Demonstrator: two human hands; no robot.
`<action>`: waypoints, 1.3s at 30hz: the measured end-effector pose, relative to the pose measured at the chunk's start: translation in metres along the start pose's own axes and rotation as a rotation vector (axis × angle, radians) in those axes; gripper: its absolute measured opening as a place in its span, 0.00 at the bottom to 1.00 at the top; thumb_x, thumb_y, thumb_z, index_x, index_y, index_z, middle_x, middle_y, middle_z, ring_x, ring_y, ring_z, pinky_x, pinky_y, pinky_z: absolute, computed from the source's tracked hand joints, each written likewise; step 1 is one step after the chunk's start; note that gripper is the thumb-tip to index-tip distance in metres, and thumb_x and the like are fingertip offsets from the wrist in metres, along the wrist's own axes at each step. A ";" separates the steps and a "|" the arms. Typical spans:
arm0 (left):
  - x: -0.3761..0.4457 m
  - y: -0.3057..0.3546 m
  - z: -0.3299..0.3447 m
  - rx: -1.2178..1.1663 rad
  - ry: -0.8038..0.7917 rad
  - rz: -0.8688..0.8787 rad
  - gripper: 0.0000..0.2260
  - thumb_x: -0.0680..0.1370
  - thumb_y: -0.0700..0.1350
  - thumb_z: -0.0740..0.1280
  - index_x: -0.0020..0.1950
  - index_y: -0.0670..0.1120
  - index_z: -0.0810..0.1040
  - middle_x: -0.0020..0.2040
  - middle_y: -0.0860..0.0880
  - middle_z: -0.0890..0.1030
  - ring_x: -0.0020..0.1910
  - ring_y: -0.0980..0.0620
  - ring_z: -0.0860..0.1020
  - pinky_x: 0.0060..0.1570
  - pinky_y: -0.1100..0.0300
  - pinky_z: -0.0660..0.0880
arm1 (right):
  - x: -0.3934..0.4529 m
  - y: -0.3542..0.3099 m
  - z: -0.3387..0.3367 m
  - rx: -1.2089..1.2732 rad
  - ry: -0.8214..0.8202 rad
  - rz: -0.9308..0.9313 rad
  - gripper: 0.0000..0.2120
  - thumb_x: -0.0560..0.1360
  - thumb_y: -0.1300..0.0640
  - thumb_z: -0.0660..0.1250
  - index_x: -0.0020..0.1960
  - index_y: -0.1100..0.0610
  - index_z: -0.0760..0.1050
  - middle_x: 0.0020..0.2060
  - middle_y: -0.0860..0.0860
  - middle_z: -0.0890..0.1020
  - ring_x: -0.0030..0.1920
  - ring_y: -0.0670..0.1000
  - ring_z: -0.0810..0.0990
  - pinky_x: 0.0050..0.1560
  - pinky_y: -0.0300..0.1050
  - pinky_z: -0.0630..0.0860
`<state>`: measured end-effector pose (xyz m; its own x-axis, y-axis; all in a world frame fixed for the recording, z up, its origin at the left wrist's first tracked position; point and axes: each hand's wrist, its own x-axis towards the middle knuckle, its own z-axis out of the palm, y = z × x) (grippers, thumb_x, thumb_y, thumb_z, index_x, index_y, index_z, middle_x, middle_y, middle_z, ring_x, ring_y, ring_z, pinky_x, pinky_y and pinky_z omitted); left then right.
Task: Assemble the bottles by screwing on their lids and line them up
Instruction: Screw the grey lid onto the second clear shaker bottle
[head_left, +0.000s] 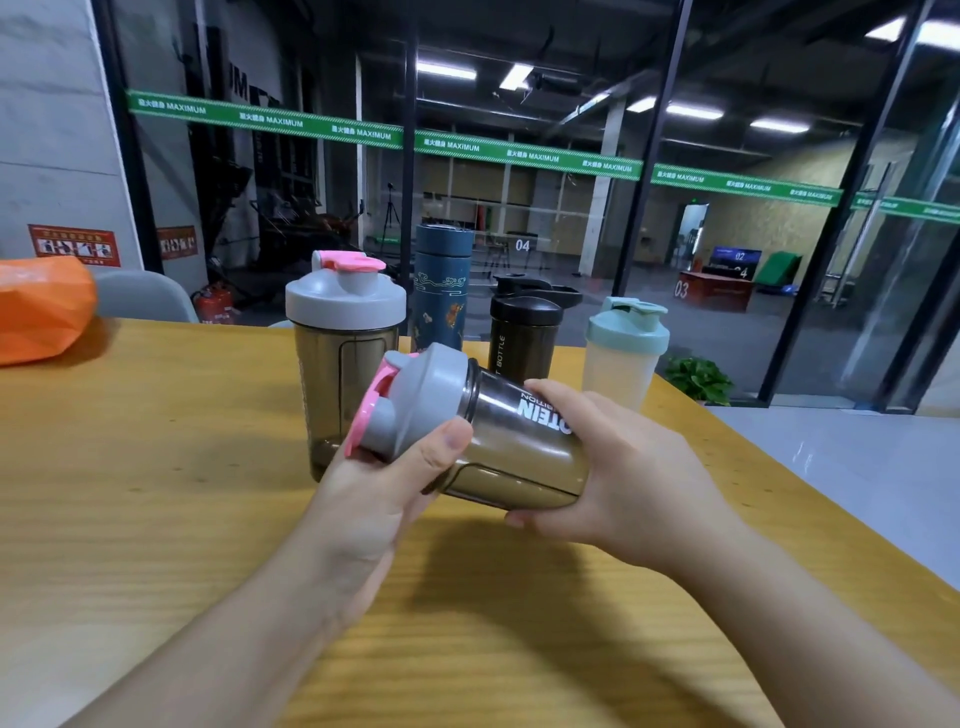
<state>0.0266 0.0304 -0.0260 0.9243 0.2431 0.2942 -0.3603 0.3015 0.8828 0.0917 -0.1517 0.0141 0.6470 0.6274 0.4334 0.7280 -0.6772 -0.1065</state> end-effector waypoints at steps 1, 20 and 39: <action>-0.001 0.001 -0.001 0.010 -0.023 -0.010 0.44 0.49 0.55 0.84 0.64 0.53 0.76 0.54 0.49 0.85 0.54 0.52 0.82 0.49 0.61 0.80 | 0.000 0.000 0.000 0.014 -0.007 0.004 0.45 0.59 0.32 0.71 0.71 0.37 0.55 0.57 0.36 0.73 0.55 0.40 0.72 0.47 0.38 0.67; 0.002 0.011 -0.018 -0.054 -0.287 -0.037 0.31 0.61 0.50 0.81 0.63 0.48 0.78 0.61 0.40 0.80 0.61 0.43 0.78 0.58 0.54 0.76 | 0.000 0.007 -0.005 0.299 -0.099 0.044 0.34 0.56 0.30 0.70 0.60 0.35 0.66 0.43 0.37 0.80 0.45 0.38 0.78 0.46 0.43 0.78; 0.003 0.012 -0.006 -0.057 -0.040 0.072 0.43 0.56 0.57 0.82 0.66 0.42 0.75 0.59 0.36 0.80 0.57 0.40 0.80 0.55 0.51 0.78 | -0.001 -0.001 0.002 0.410 -0.089 0.056 0.33 0.57 0.32 0.70 0.60 0.37 0.68 0.44 0.38 0.80 0.46 0.39 0.79 0.47 0.44 0.78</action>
<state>0.0241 0.0402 -0.0167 0.8995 0.2292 0.3720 -0.4318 0.3366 0.8368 0.0912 -0.1506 0.0120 0.6924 0.6368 0.3392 0.7090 -0.5135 -0.4833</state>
